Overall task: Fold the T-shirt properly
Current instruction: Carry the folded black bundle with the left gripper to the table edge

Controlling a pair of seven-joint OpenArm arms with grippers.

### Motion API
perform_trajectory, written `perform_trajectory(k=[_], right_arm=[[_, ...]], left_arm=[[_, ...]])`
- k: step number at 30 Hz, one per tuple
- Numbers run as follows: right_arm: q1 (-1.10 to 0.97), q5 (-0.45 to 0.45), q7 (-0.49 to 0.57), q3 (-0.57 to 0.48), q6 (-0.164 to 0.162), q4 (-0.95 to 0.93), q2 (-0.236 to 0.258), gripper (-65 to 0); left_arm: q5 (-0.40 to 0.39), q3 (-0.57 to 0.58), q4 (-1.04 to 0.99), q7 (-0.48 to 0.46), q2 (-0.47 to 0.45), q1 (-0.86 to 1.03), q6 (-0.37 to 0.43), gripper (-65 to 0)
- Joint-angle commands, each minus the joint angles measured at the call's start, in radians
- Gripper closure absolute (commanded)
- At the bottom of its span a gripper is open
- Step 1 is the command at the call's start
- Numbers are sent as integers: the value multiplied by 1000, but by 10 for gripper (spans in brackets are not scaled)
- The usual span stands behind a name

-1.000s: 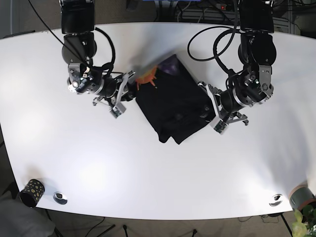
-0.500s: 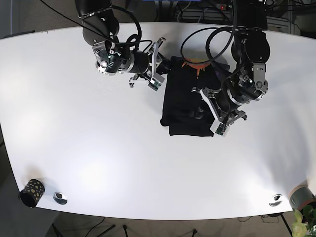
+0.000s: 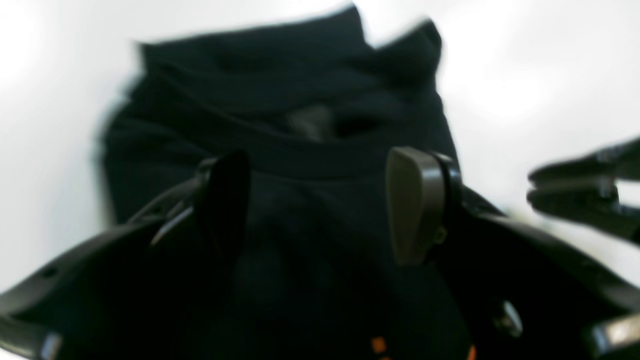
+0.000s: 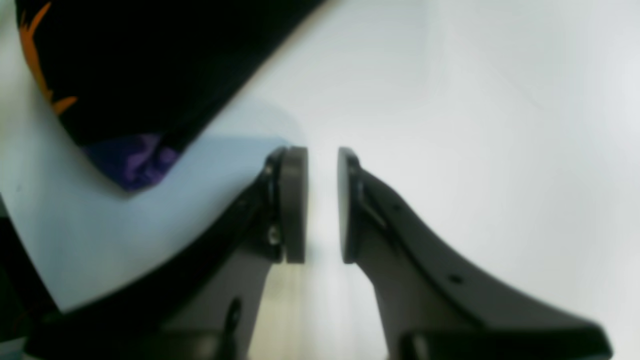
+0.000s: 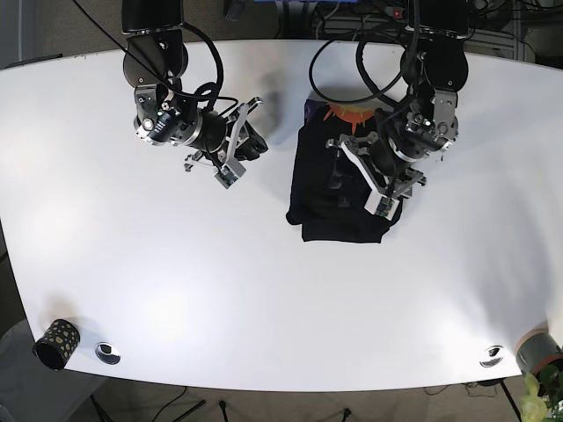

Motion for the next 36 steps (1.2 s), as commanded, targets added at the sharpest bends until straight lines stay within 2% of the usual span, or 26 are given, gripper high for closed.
perform_trajectory(k=[1, 6, 9, 14, 19, 22, 26, 29, 32, 36], right_arm=[[15, 21, 19, 10, 6, 23, 3, -95], [15, 21, 19, 12, 6, 23, 3, -95], [15, 21, 19, 12, 6, 23, 3, -95], [23, 21, 19, 13, 6, 26, 3, -95], [26, 21, 19, 13, 6, 64, 5, -95], [25, 21, 18, 13, 6, 90, 5, -95], [28, 21, 18, 13, 6, 104, 5, -95], [28, 21, 18, 13, 6, 109, 5, -95], [28, 21, 18, 13, 6, 109, 5, -95], [23, 21, 18, 13, 6, 109, 5, -95]], left_arm=[[26, 35, -9, -58, -11, 3, 21, -404], [146, 101, -82, -224, -12, 56, 93, -404], [207, 104, -129, -270, -12, 79, 126, -404], [247, 99, -258, -293, -23, 82, 126, -404], [243, 87, -316, -290, -131, 78, 126, -404], [243, 4, -326, -284, -192, 78, 116, -406], [243, -152, -364, -242, -263, 38, -17, -407], [244, -269, -465, -225, -319, -10, -120, -407], [244, -370, -620, -225, -391, -77, -197, -407], [244, -442, -823, -235, -497, -145, -266, -407]])
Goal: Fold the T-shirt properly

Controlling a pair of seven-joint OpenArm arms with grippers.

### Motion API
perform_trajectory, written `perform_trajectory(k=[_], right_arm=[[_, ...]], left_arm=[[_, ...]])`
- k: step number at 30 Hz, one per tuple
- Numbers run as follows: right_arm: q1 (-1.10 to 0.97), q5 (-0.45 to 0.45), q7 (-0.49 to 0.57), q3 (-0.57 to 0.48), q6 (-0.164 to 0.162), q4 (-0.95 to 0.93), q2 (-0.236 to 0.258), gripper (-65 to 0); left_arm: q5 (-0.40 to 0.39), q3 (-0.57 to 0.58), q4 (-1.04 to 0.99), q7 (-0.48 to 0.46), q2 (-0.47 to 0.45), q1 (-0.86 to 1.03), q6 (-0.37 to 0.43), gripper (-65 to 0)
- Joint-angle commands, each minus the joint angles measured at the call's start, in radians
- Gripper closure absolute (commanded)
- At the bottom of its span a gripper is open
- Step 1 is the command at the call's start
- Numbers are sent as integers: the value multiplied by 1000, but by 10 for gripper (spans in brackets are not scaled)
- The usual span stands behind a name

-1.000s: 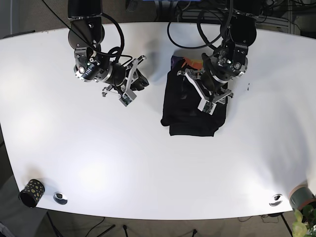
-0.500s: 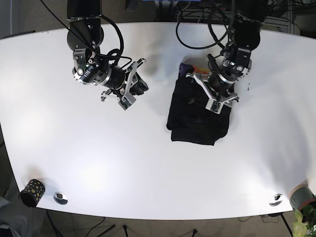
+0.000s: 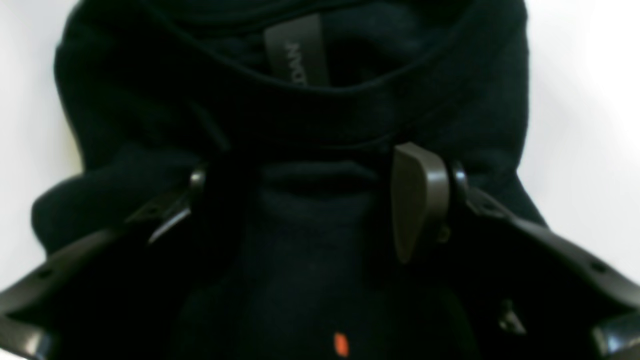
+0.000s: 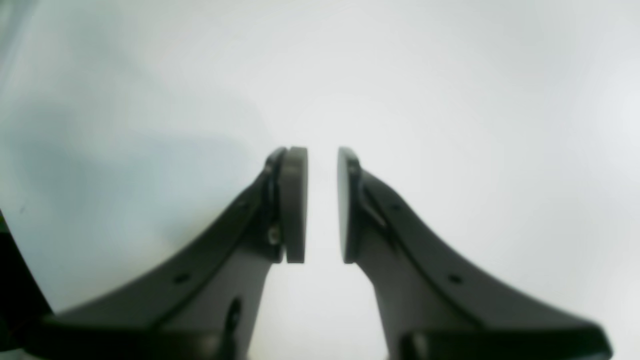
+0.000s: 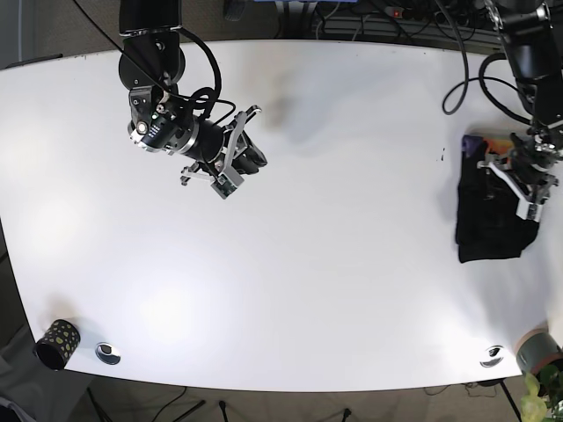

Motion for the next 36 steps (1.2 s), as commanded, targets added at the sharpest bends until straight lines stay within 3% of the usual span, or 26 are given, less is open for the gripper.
perform_trajectory(k=[1, 8, 16, 22, 26, 30, 33, 36], right_arm=[[10, 20, 21, 3, 6, 21, 3, -95], [8, 19, 21, 4, 6, 39, 26, -95], [-3, 14, 21, 4, 6, 99, 28, -95], [-6, 8, 29, 6, 6, 104, 29, -94], [-3, 8, 29, 83, 6, 104, 28, -94], [10, 7, 47, 142, 6, 104, 28, -94], [30, -43, 101, 172, 6, 101, 28, -94], [33, -155, 169, 181, 6, 99, 22, -94]], left_arm=[[131, -39, -140, 120, -92, -4, -4, -407], [131, -93, -347, 27, -236, -56, -113, -407], [130, -97, -293, 28, -284, -56, -144, -404], [130, -189, -86, 66, -275, -7, -144, -403], [131, -298, 27, 85, -207, -7, -144, -407], [133, -289, 98, 80, -159, -30, -144, -407], [134, -255, 147, 79, -107, -56, -144, -404], [134, -241, 207, 76, -51, -62, -131, -404]])
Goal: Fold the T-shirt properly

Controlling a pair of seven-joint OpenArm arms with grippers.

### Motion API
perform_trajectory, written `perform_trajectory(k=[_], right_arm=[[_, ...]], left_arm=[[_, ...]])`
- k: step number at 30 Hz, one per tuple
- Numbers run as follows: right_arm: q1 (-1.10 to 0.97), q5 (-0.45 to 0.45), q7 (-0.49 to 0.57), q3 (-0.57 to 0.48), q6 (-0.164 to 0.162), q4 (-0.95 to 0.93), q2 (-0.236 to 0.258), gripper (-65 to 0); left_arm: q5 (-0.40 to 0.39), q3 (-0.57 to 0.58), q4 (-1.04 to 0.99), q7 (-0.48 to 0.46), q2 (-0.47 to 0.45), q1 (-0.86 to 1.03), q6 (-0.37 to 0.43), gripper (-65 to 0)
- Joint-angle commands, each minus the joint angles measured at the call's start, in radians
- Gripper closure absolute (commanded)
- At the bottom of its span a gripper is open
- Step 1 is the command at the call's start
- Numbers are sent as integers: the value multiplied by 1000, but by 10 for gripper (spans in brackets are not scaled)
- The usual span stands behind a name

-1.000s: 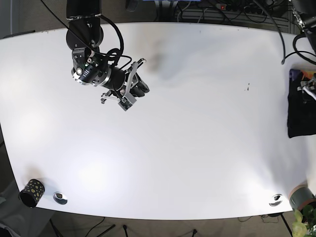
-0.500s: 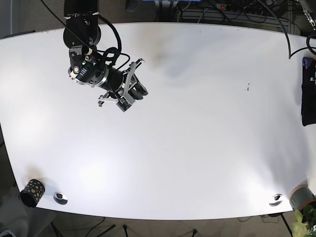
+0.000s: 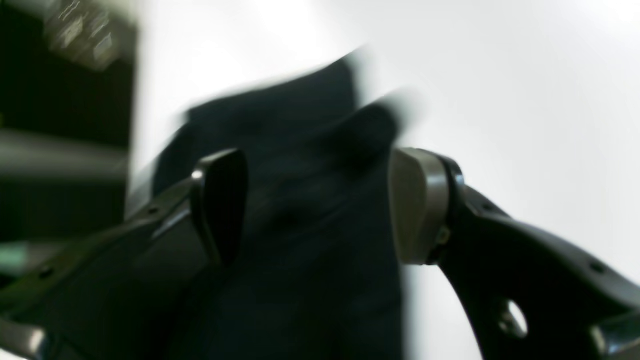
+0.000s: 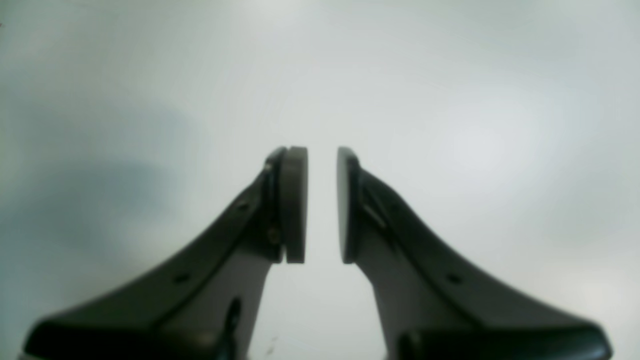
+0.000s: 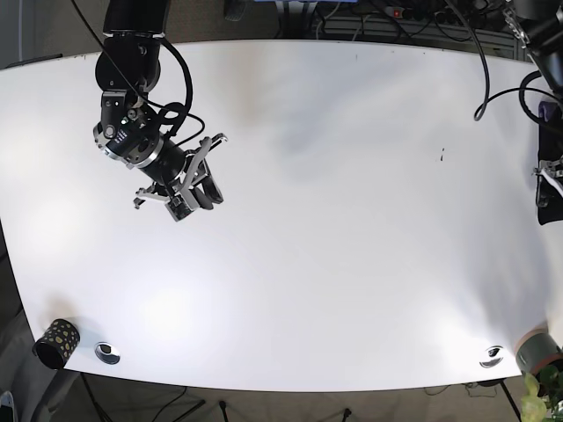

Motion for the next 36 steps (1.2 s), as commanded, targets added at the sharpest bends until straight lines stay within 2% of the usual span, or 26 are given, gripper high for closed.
perform_trajectory(k=[1, 4, 6, 8, 11, 14, 16, 17, 19, 27, 33, 36], right_arm=[[13, -83, 85, 9, 5, 14, -2, -94], [13, -207, 198, 24, 5, -26, -32, -94], [13, -279, 295, 64, 5, -55, -57, -94], [13, -325, 376, 90, -14, -83, -71, -94], [15, -351, 485, 110, -76, -141, -66, -95], [12, -354, 580, 108, -157, -201, -25, -95], [-1, -354, 639, 105, -228, -241, -2, -95], [-10, -354, 662, 105, -251, -253, 0, -95], [-28, -351, 694, 105, -277, -264, 3, -95], [-134, -344, 708, 104, -278, -224, 31, -97], [-258, -256, 708, 104, -278, -156, 52, -97], [-318, -227, 708, 104, -278, -126, 54, -97]], left_arm=[[-11, -1, 75, -30, 21, -18, 55, -404], [-11, 52, 126, -90, 97, -18, 149, -408], [-9, 120, 157, -165, 132, -12, 218, -408], [-9, 175, 181, -226, 156, 0, 277, -408], [-9, 226, 219, -303, 216, 45, 376, -408], [-6, 258, 265, -363, 267, 89, 446, -408], [-6, 282, 292, -398, 293, 131, 482, -408], [-6, 290, 299, -413, 302, 151, 494, -408], [-6, 302, 312, -442, 325, 189, 514, -408], [-6, 310, 440, -469, 422, 404, 524, -404], [-12, 307, 591, -469, 437, 590, 526, -403], [-11, 305, 664, -469, 477, 675, 524, -403]])
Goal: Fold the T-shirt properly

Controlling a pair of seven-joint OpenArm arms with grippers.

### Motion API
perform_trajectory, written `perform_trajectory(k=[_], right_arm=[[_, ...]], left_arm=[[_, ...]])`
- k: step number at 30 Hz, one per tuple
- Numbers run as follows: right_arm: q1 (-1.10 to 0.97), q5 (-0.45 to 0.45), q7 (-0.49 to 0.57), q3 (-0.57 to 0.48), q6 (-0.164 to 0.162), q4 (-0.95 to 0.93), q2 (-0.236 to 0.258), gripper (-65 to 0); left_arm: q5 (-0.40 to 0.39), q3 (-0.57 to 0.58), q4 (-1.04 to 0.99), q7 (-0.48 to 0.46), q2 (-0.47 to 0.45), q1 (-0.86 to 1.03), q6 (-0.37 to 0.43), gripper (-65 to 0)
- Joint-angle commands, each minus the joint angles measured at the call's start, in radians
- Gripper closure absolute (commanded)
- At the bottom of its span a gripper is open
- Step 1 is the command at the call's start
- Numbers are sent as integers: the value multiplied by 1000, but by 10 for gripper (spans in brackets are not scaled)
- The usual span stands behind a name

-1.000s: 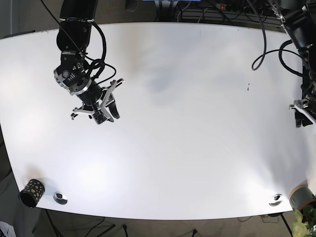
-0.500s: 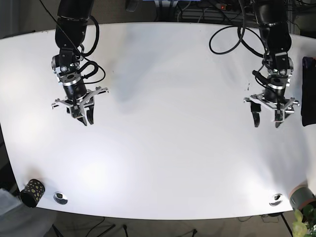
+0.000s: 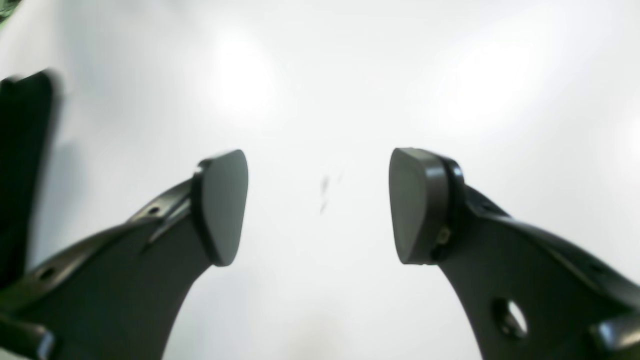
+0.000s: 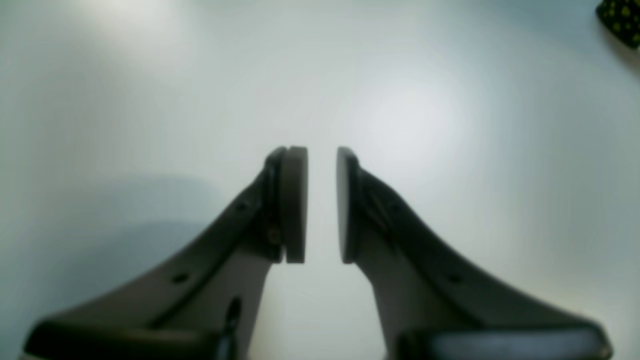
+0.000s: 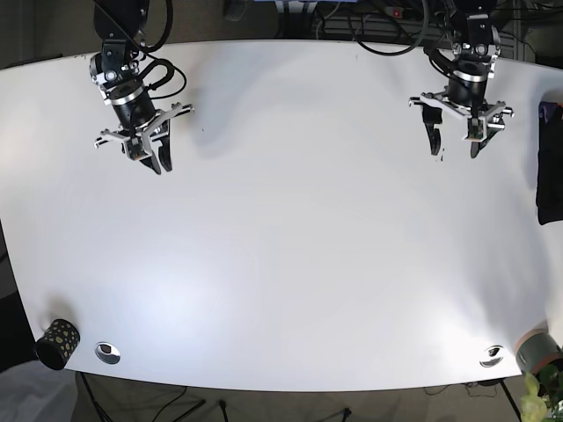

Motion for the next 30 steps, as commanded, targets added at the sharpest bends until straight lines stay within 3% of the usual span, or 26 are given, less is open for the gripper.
perform_trajectory(k=[1, 14, 17, 23, 30], right_arm=[[-35, 30, 31, 4, -2, 51, 14, -97], [-367, 38, 31, 3, -2, 171, 3, -95], [-436, 85, 31, 4, -2, 183, -8, -95], [-652, 192, 28, 10, -2, 261, 40, -95], [-769, 216, 26, 4, -2, 220, 48, -95]], left_arm=[[-3, -2, 76, -29, 36, 60, -5, -403], [-5, 4, 144, -29, 128, 404, -8, -403], [-5, 9, 142, -26, 140, 459, -8, -403], [-3, 11, 171, 69, 185, 576, -7, -403], [-3, 12, 164, 196, 211, 599, -7, -403]])
